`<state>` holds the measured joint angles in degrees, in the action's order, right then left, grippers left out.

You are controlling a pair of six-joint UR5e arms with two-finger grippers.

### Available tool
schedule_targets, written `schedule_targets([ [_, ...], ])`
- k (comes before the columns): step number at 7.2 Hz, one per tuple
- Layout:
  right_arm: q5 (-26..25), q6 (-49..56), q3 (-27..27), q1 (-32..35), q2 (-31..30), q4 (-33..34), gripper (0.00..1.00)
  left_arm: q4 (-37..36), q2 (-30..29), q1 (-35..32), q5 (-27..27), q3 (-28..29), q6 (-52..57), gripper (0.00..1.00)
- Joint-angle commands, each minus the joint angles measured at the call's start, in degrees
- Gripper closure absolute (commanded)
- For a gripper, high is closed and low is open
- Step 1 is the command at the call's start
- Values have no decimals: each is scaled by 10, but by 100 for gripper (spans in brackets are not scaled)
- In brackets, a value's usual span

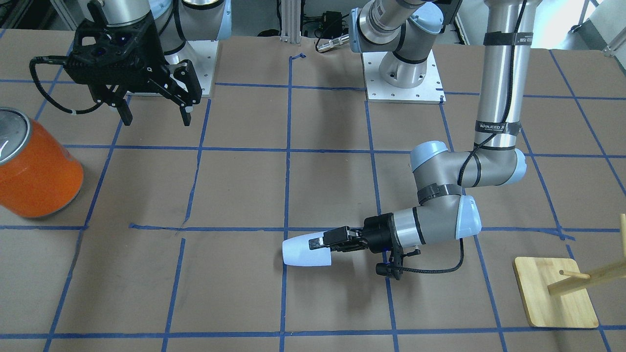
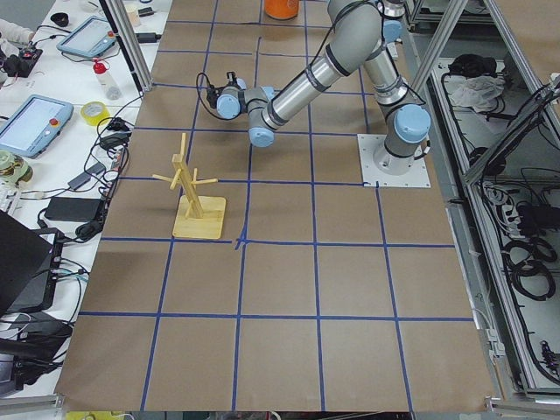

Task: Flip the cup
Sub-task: 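Grasp the cup's rim with the left gripper, then lift the cup with the left gripper and rotate it upright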

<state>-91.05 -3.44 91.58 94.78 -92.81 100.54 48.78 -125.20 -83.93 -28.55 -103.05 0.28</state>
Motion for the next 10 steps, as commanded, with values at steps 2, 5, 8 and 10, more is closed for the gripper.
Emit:
schedule_targets([
  [2,-1,0,0,0,0,-1,0,0,-1,1,-8,2,-7,100],
  [5,-1,0,0,0,0,-1,0,-32,33,-1,-73,27,-122,100],
  [8,-1,0,1,1,0,-1,0,9,106,-23,-323,65,-178,100],
  [10,-1,0,1,1,0,-1,0,116,143,-14,-492,115,-96,100],
])
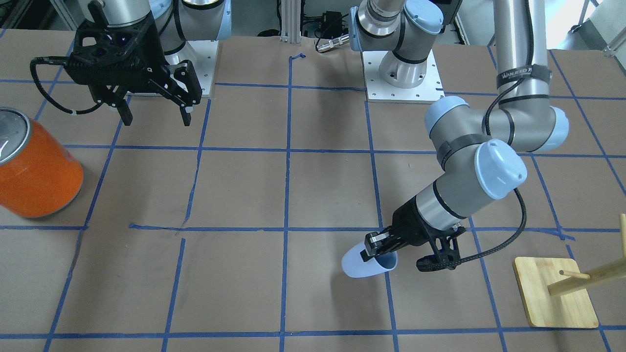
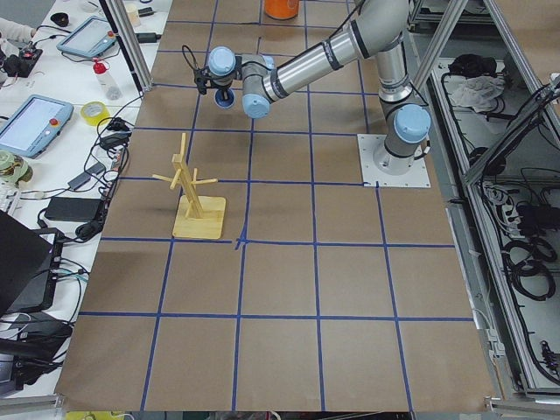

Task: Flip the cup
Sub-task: 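Lift the cup with the left gripper and rotate it upright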

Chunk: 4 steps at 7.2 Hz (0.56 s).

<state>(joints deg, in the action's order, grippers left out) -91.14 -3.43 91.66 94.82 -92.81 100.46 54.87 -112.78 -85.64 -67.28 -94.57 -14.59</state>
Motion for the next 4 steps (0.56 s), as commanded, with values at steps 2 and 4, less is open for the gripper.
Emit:
schedule_targets([
  [2,0,0,0,0,0,0,0,54,-3,3,-237,58,141,100],
  [4,0,0,0,0,0,-1,0,20,-30,8,-246,59,196,100],
])
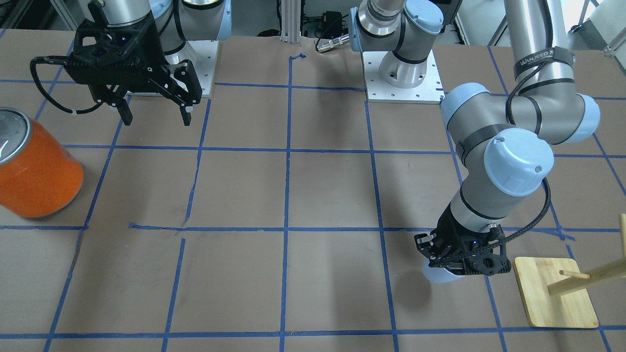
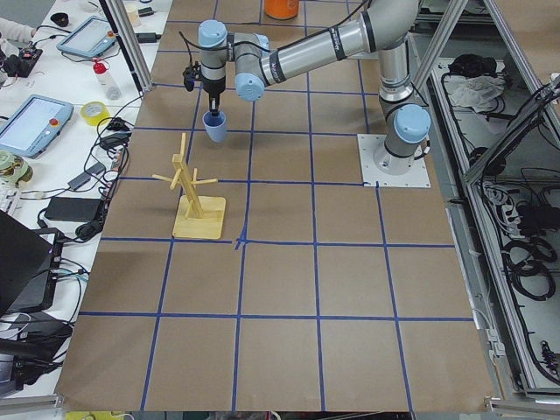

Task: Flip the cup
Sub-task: 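Lift the cup with the left gripper and rotate it upright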

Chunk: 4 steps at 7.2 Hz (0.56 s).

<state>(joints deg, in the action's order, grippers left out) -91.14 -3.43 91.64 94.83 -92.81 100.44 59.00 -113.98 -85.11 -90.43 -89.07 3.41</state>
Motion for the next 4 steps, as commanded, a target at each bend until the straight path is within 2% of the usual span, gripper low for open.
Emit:
schedule_targets([
  [1,0,0,0,0,0,-1,0,-70,-29,2,-14,-1,3,100],
  [4,0,0,0,-1,0,-1,0,-77,-40,3,-15,-5,25,100],
])
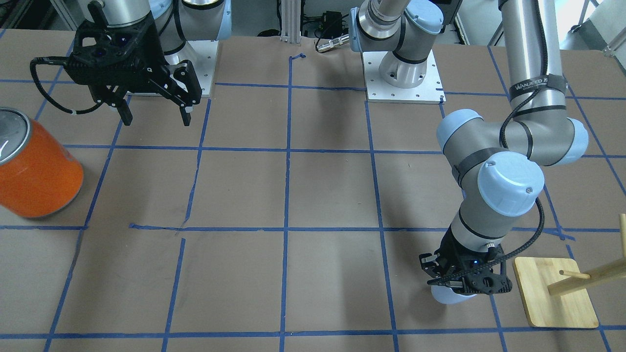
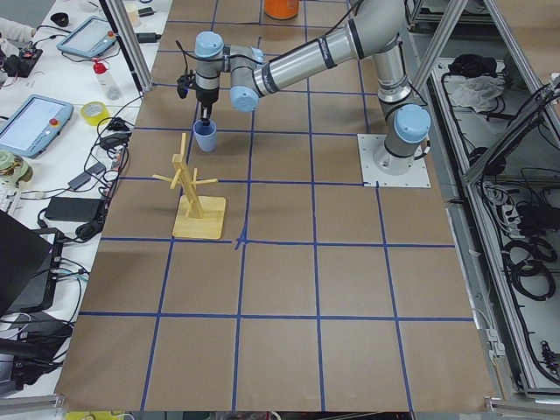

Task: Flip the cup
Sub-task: 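Lower the cup upright onto the table and open the left gripper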

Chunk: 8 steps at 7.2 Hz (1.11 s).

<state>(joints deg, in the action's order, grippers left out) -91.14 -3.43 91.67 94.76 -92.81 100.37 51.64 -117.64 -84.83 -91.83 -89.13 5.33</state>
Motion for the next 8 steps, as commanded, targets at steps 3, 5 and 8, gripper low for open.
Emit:
schedule_targets([
  [3,0,0,0,0,0,-1,0,-3,-7,1,-15,-5,8,100],
  [5,0,0,0,0,0,-1,0,-1,-17,1,-22,-10,7,99],
  [8,0,0,0,0,0,-2,0,6,-3,1,-38,-11,7,9],
])
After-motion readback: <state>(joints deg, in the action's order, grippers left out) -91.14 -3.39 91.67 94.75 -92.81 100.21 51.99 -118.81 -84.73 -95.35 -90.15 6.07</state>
